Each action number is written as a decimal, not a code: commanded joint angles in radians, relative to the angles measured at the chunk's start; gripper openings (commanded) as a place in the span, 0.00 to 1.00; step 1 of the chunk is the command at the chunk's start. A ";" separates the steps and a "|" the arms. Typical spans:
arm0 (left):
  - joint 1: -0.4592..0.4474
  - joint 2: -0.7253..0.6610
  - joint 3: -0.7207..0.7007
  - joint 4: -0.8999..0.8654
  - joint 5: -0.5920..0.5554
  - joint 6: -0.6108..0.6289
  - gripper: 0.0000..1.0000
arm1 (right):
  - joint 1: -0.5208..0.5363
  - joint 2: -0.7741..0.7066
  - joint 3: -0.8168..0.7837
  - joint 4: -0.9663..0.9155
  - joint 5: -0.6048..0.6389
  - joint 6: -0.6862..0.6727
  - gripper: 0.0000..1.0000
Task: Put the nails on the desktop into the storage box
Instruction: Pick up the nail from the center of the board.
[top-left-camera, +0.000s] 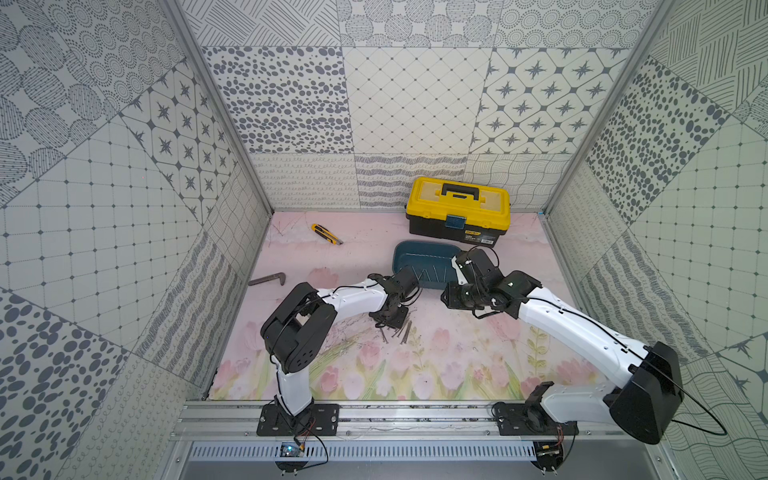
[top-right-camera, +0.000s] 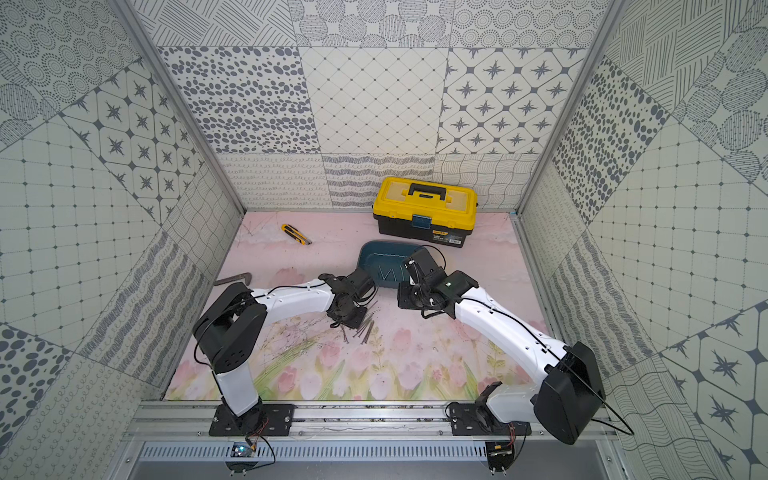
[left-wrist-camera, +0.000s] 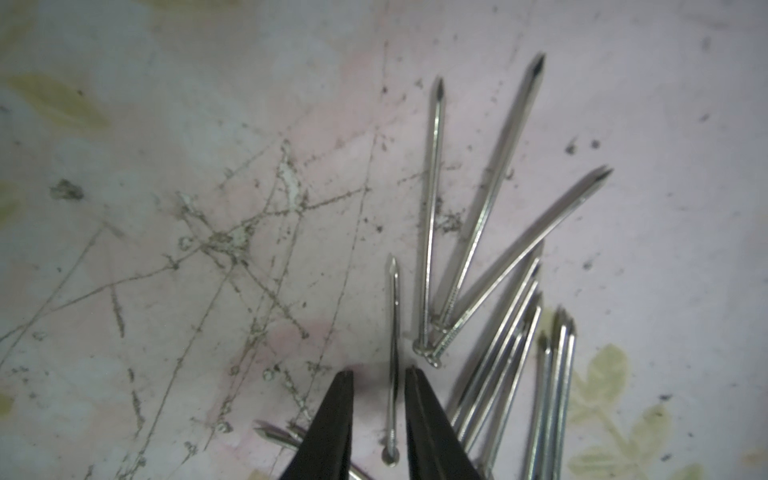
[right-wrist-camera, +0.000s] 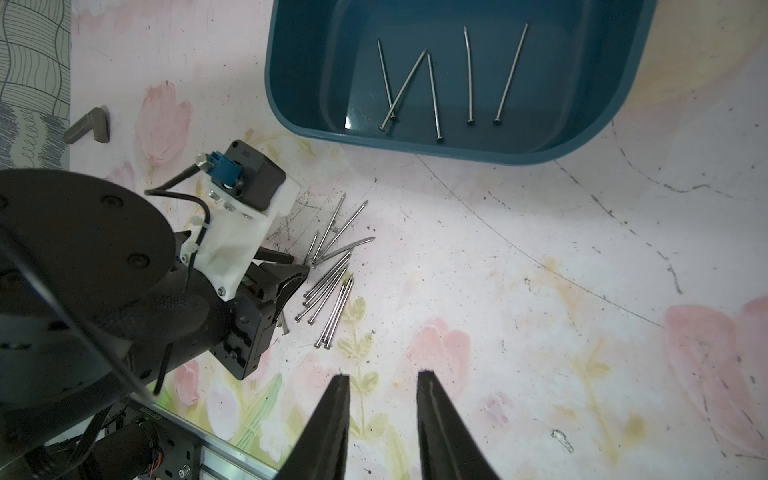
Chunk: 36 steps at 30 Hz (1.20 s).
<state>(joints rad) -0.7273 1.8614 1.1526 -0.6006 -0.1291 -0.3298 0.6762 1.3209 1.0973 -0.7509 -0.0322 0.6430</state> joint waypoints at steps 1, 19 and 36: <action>-0.031 0.042 -0.057 -0.034 -0.074 0.000 0.23 | -0.005 -0.033 -0.002 0.025 -0.002 -0.014 0.33; -0.031 0.050 -0.115 -0.055 0.000 -0.046 0.00 | -0.027 -0.063 0.000 0.026 0.008 -0.015 0.33; 0.055 -0.245 -0.055 -0.158 0.213 -0.078 0.00 | -0.040 -0.043 0.056 0.129 -0.055 -0.045 0.71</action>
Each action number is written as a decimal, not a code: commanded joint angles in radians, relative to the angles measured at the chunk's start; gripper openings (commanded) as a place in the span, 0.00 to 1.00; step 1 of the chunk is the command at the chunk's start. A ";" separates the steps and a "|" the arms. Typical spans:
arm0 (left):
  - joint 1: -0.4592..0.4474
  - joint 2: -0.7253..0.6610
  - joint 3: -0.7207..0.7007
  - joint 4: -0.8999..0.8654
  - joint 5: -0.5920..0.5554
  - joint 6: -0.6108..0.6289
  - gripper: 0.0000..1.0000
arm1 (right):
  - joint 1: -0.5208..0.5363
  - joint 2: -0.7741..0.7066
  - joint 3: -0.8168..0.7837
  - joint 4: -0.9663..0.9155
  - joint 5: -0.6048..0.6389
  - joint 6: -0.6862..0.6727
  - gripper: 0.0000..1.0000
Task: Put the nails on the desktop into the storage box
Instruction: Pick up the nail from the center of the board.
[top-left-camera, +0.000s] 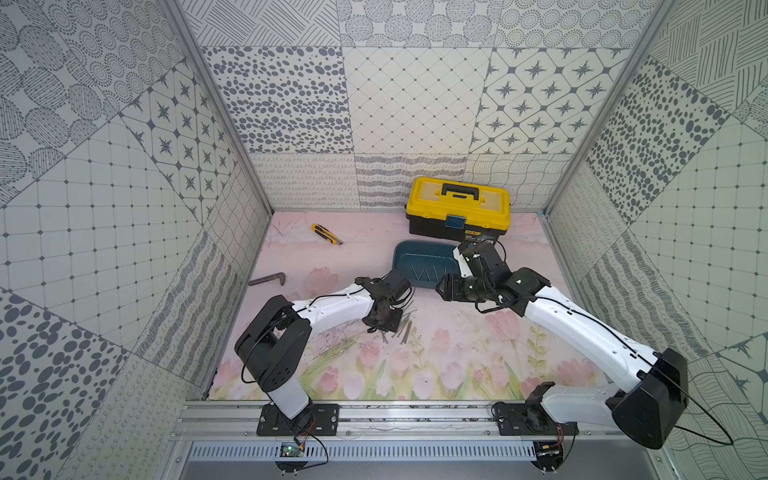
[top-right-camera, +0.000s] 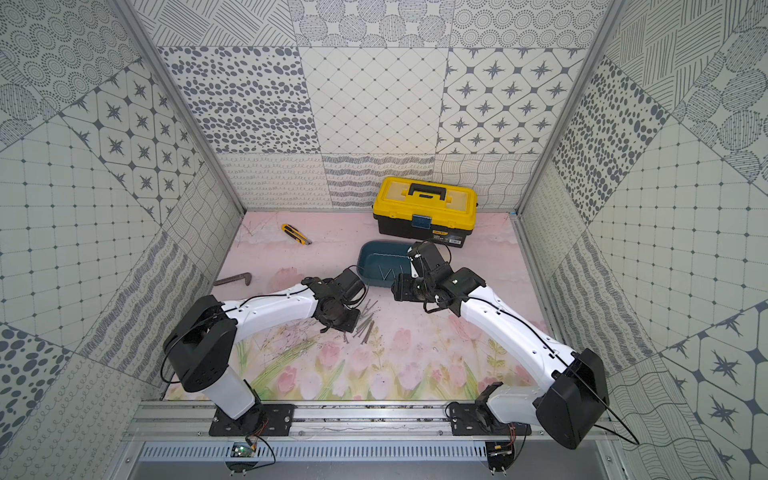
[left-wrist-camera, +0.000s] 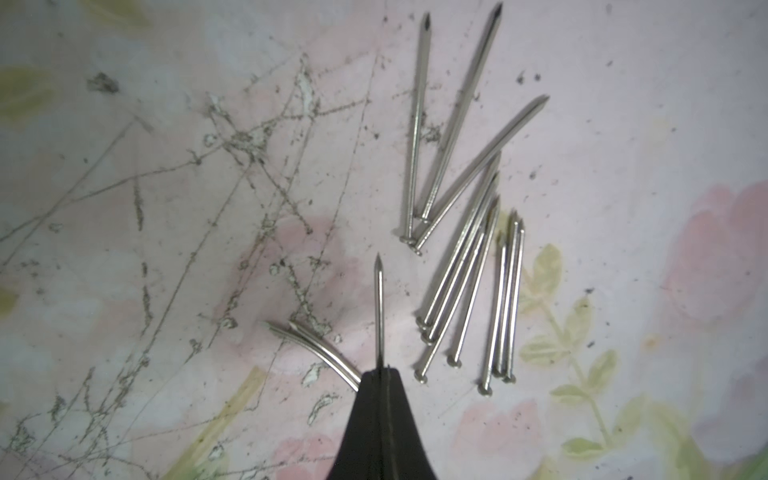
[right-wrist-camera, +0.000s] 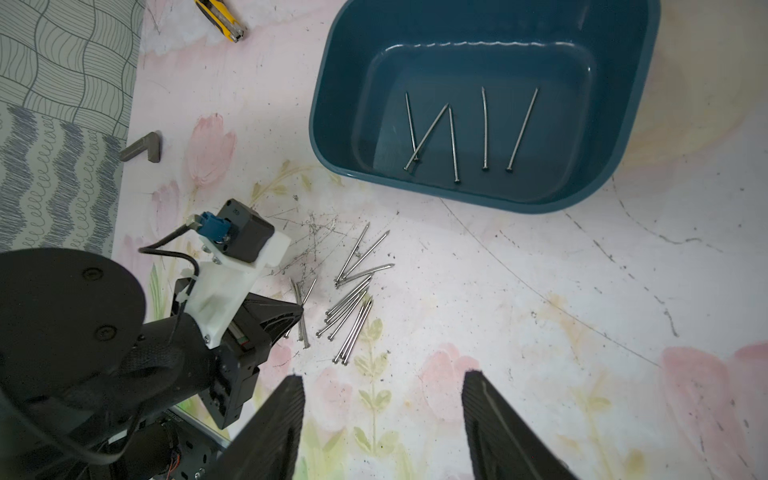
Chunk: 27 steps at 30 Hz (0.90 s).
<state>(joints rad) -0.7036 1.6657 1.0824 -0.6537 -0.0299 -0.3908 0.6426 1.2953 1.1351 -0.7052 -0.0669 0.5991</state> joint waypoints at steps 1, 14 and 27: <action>0.042 -0.068 0.016 -0.104 0.130 -0.018 0.00 | -0.008 -0.023 0.010 0.109 -0.028 0.008 0.76; 0.224 -0.275 0.044 0.059 0.404 -0.158 0.00 | -0.147 -0.035 -0.068 0.363 -0.367 0.226 0.95; 0.306 -0.320 0.061 0.382 0.725 -0.379 0.00 | -0.060 0.116 0.031 0.462 -0.547 0.291 0.70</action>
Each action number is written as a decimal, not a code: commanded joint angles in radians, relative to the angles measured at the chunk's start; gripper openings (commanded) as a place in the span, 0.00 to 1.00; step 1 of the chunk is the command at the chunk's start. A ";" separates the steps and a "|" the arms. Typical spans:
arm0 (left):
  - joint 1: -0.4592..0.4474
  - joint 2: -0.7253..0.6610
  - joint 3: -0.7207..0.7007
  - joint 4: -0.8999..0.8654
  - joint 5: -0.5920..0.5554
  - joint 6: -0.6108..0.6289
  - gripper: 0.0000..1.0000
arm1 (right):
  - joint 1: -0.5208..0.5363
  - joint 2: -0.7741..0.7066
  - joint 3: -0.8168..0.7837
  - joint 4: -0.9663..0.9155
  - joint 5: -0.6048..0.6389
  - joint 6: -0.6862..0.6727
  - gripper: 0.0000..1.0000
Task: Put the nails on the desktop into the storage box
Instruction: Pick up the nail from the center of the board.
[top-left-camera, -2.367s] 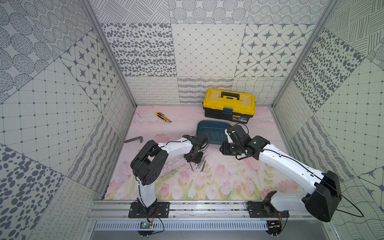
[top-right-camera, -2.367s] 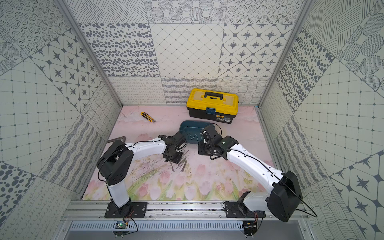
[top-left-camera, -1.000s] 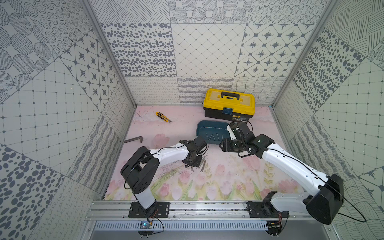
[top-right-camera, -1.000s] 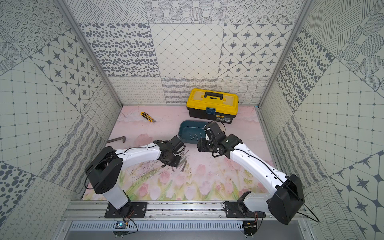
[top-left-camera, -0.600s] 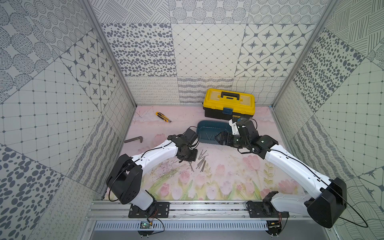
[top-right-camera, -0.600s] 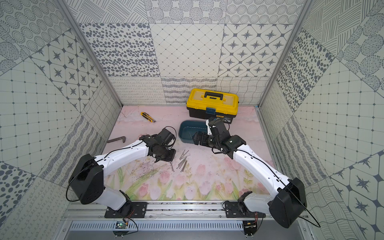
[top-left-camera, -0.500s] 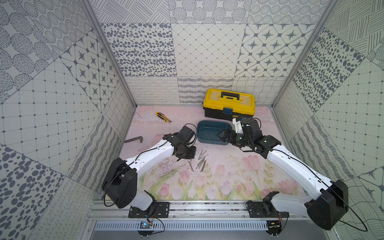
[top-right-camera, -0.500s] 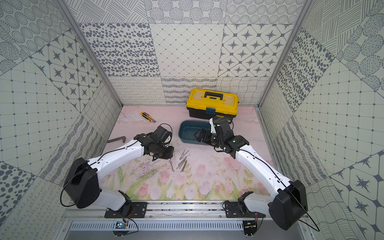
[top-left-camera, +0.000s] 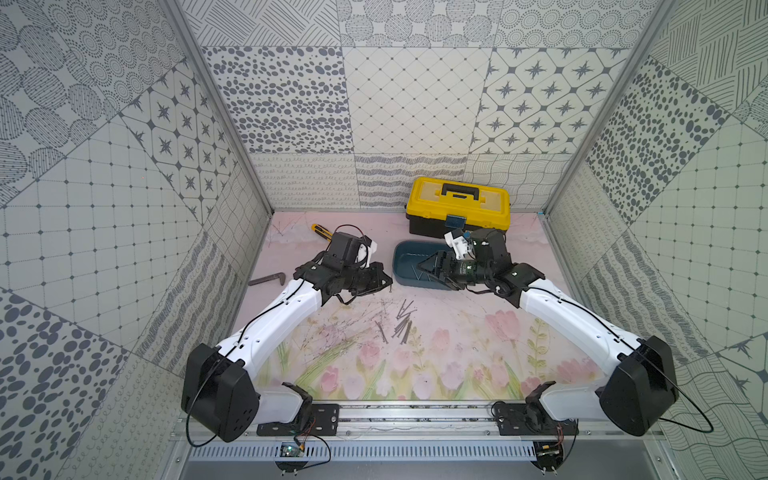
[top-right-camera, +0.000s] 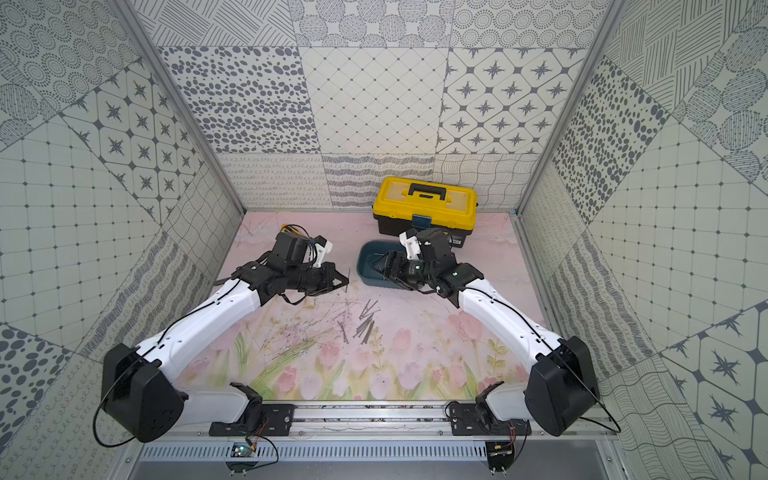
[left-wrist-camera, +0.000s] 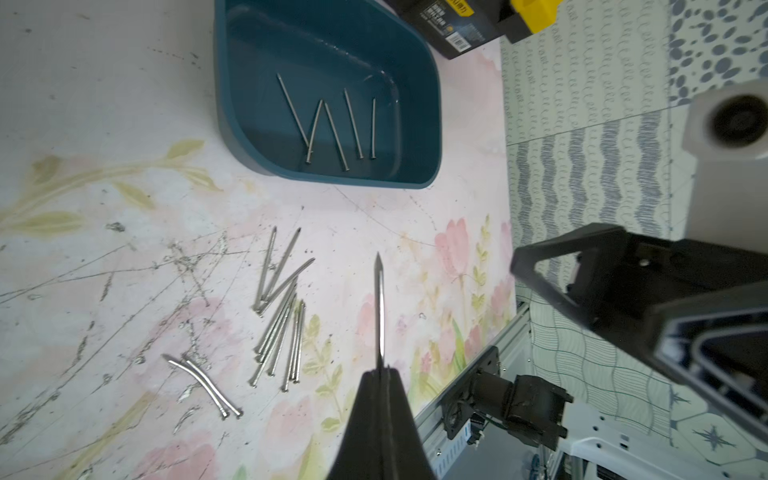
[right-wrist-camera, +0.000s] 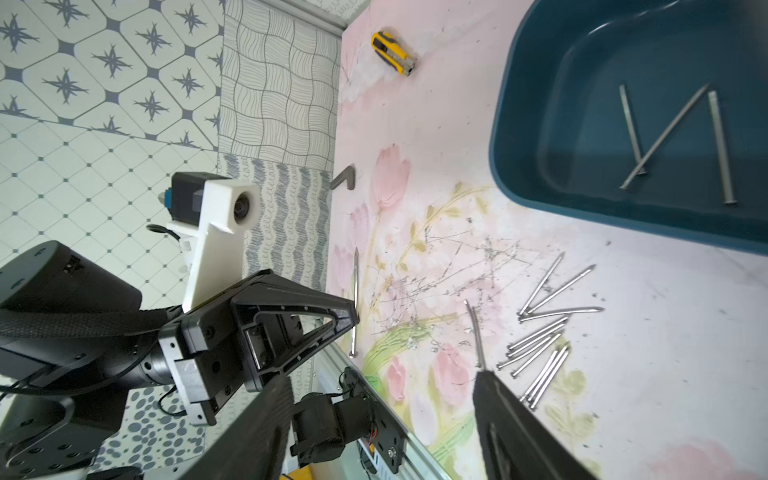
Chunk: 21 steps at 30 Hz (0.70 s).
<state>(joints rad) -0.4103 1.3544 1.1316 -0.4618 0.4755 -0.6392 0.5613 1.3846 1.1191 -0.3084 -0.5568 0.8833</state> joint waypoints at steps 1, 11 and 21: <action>0.012 -0.007 0.010 0.217 0.242 -0.149 0.00 | 0.028 0.039 0.058 0.070 -0.067 0.008 0.68; 0.014 0.000 0.017 0.277 0.313 -0.182 0.00 | 0.046 0.081 0.068 0.170 -0.104 0.078 0.61; 0.022 0.008 0.016 0.282 0.339 -0.184 0.00 | 0.056 0.107 0.081 0.228 -0.095 0.120 0.54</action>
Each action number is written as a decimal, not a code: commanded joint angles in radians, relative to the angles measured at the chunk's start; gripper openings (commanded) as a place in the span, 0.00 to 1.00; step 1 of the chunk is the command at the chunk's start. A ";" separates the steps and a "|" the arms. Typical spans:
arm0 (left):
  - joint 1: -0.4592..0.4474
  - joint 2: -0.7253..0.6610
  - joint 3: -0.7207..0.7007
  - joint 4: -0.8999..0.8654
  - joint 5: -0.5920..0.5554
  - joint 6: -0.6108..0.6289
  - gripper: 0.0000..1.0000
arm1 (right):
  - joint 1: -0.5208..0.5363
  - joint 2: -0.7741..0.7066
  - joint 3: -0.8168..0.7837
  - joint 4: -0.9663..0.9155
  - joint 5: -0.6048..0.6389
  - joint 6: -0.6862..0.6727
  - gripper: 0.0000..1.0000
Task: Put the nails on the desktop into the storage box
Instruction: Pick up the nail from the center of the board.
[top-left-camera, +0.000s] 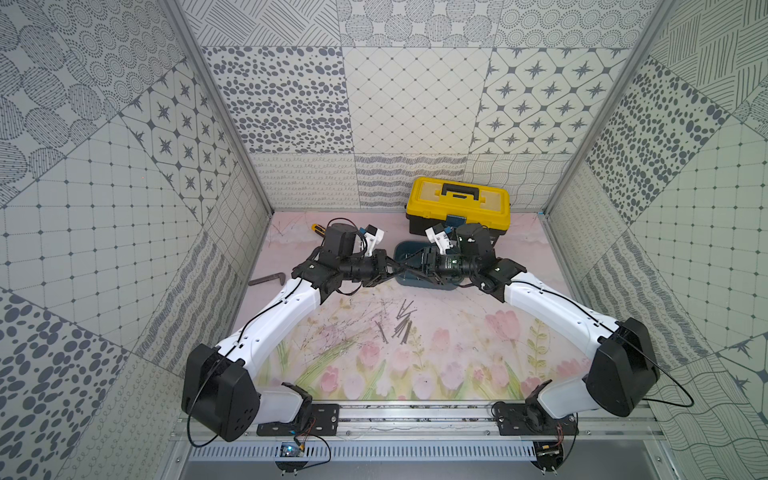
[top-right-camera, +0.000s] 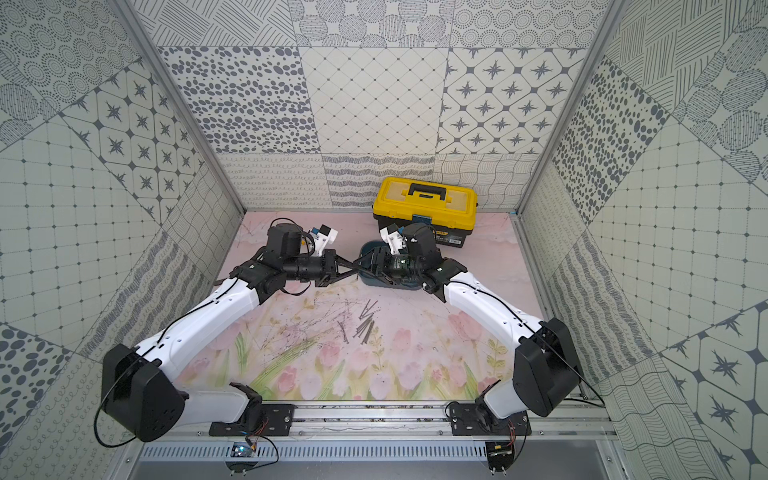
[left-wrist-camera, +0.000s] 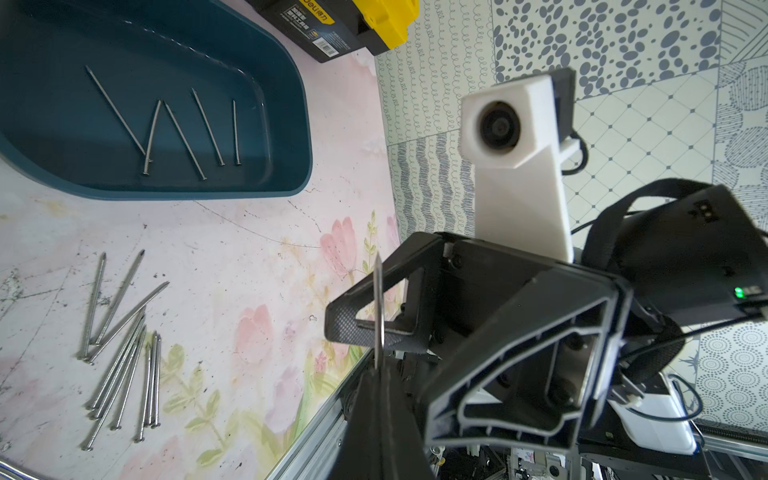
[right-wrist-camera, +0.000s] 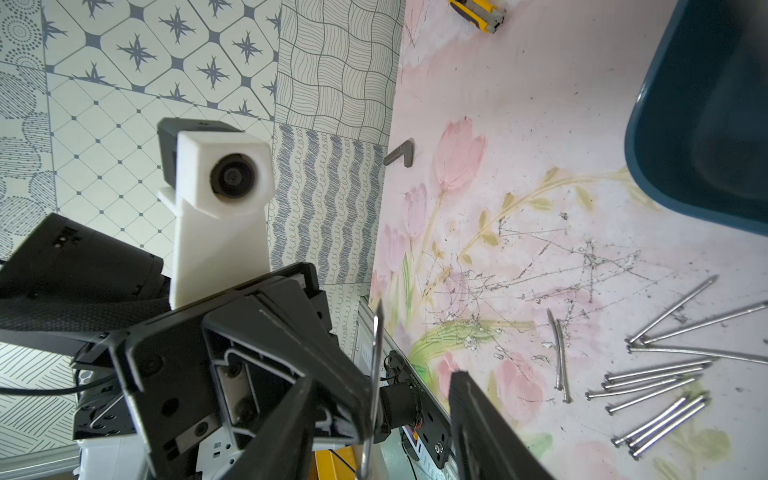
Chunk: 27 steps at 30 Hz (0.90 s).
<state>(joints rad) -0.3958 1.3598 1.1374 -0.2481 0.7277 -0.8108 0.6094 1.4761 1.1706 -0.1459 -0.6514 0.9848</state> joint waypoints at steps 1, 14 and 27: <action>0.008 0.002 0.010 0.068 0.088 -0.013 0.00 | 0.008 0.015 0.028 0.068 0.007 0.021 0.53; 0.010 -0.002 0.003 0.079 0.094 -0.020 0.00 | 0.003 0.017 -0.014 0.170 0.056 0.114 0.46; 0.014 -0.005 0.000 0.081 0.093 -0.021 0.00 | -0.005 0.026 -0.026 0.174 0.064 0.133 0.24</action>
<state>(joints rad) -0.3862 1.3602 1.1366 -0.2279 0.7887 -0.8337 0.6064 1.4876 1.1561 -0.0147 -0.5976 1.1168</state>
